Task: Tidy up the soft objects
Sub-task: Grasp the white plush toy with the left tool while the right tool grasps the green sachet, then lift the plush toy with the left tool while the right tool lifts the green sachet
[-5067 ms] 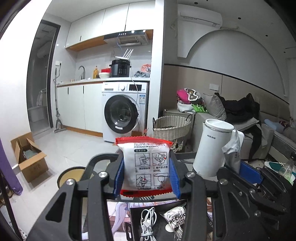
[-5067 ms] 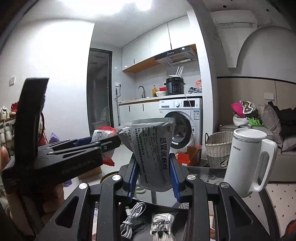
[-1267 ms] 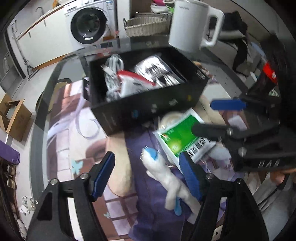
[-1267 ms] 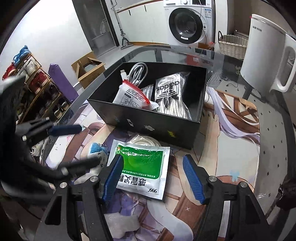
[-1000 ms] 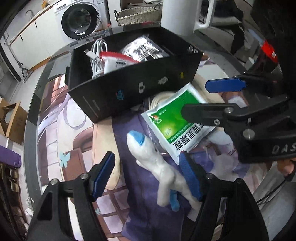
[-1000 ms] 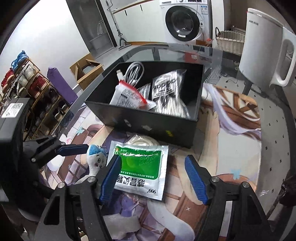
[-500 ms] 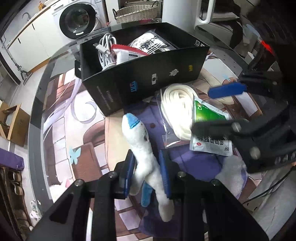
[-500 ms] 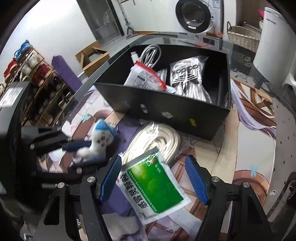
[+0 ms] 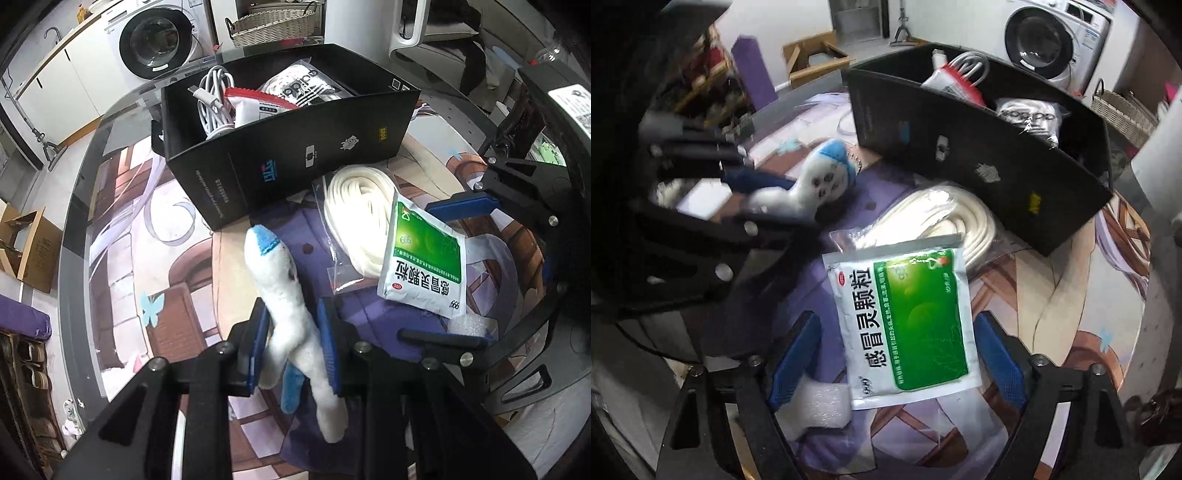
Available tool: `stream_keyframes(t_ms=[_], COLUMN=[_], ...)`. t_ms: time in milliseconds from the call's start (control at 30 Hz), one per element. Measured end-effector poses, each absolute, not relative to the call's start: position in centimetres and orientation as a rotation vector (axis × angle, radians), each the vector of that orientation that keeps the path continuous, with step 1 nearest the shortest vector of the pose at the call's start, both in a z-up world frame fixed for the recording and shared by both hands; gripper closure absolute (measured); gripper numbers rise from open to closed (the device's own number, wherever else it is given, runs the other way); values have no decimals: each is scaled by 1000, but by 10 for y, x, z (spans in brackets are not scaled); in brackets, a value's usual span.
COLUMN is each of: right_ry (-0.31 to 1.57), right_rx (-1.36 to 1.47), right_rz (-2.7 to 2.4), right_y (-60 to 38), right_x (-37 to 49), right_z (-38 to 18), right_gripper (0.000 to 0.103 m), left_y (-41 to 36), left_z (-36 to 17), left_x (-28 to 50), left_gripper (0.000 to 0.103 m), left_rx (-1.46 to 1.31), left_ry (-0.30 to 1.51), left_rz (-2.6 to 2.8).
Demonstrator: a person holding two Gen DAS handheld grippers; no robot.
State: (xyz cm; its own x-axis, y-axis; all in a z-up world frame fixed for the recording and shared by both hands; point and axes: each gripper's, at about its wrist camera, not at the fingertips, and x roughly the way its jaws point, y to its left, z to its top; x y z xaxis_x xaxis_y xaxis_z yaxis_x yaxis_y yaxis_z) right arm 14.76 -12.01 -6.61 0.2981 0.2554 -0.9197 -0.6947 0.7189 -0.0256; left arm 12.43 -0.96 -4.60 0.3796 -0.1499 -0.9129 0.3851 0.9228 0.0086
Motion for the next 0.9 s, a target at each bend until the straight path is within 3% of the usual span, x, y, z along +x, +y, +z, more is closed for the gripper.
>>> stream_keyframes(t_ms=[100,167,267,333,400,433,467,900], right_ry=[1101,1087,1090,1080,1072,1069,1062,1003], right_rx=[-452,-426,-420,-425,-430,-436,-447,-435], right_rz=[671,652,642,643,661,663,666,674], right_y=[-119,-124,-131,-134,-134,-133,-132,-128], right_x=[147,147,151,152,149,147,147,137], right_z=[-66,-64,-61,-60,-58,-58,-57,-38], right_gripper=[18,35,50,60,67,70,72,77], left_y=[-9,-9,-8,-8,-8,-9,-9,-12], left_z=[-47,-47,-47,-46,-46,-45,-44,-23], left_x=[125,125,125,124,125,126,125,123], left_gripper=[75,72,61,61,67,79,79,83], left_rx=[235,234,241,244,243,247,251,244], left_ry=[1136,1144,1132,1124,1125,1122,1120,1039], left_rz=[-340,-340,-319,-313,-317,-321,-326,-349])
